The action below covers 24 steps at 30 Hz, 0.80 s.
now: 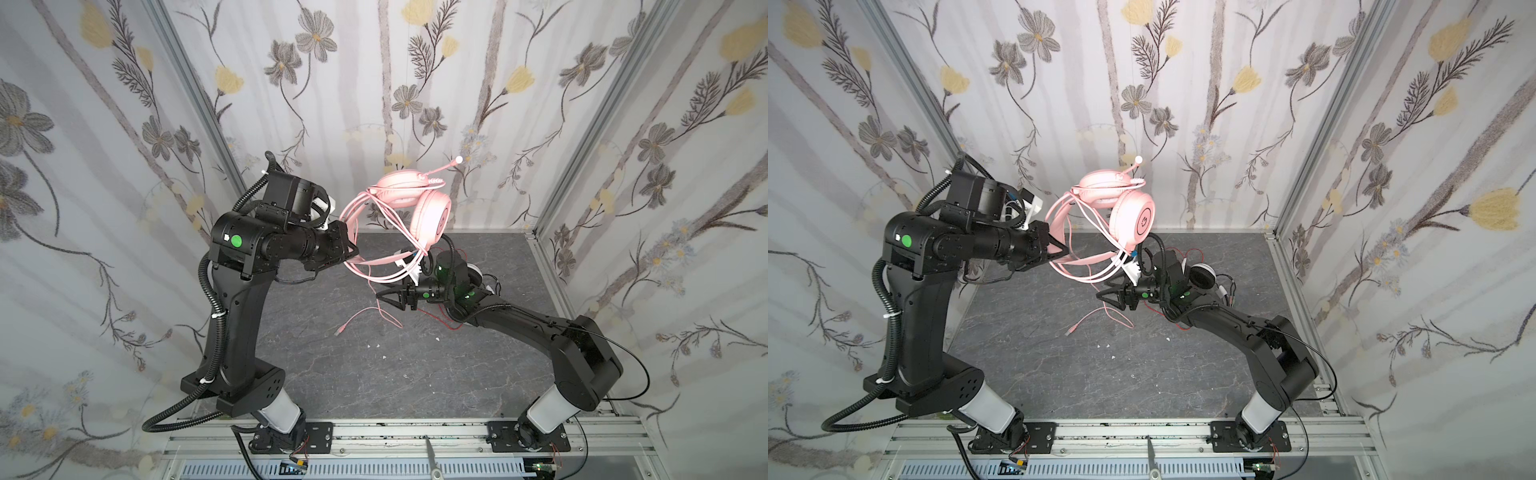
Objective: Wrap the headphones
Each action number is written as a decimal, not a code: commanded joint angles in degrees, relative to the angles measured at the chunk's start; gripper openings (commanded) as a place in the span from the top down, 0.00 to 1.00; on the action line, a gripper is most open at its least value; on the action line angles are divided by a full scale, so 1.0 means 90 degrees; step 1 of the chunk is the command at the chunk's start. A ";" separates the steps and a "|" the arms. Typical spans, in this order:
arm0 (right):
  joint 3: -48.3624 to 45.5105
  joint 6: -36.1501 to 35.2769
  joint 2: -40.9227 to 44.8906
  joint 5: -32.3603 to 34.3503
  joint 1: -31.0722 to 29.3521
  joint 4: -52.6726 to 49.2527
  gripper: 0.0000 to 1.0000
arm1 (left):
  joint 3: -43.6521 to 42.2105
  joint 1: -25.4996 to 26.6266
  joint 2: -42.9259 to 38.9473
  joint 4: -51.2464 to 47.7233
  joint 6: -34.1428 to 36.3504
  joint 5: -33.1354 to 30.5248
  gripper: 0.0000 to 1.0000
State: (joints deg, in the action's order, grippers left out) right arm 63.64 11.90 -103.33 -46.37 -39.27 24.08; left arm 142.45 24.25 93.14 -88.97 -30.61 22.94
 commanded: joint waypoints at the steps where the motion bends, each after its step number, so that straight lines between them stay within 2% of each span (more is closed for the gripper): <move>1: 0.0371 0.0056 -0.0201 0.0006 -0.0116 0.0255 0.37 | 0.0036 -0.0009 -0.0045 0.0189 -0.0113 0.0152 1.00; 7: 0.0768 0.0316 -0.0604 0.0332 -0.0141 0.0414 0.37 | 0.0008 -0.0010 -0.0046 0.0147 -0.0112 0.0154 1.00; 14: 0.1333 0.0627 -0.1086 0.0341 -0.0289 0.0620 0.38 | -0.0144 -0.0010 -0.0076 0.0188 -0.0122 0.0148 1.00; 15: 0.1407 0.0703 -0.1147 0.0335 -0.0296 0.0617 0.41 | -0.0144 -0.0010 -0.0076 0.0188 -0.0125 0.0138 1.00; 16: 0.1486 0.0800 -0.1210 0.0340 -0.0287 0.0531 0.53 | -0.0140 -0.0014 -0.0076 0.0189 -0.0140 0.0138 1.00; 19: 0.1469 0.1030 -0.1313 0.0321 -0.0156 0.0271 0.97 | -0.0138 -0.0010 -0.0080 0.0158 -0.0141 0.0092 1.00; 20: 0.1328 0.1134 -0.1281 0.0341 -0.0065 0.0261 1.00 | -0.0135 -0.0018 -0.0082 0.0123 -0.0140 0.0064 1.00; 24: 0.0303 0.1095 -0.0739 0.0623 0.0247 0.0384 1.00 | -0.0125 -0.0093 -0.0047 -0.0053 -0.0097 -0.0134 1.00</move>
State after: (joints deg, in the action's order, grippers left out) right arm 69.63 20.78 -112.40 -42.68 -38.02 26.61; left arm 141.10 23.86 92.86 -90.96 -31.53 22.46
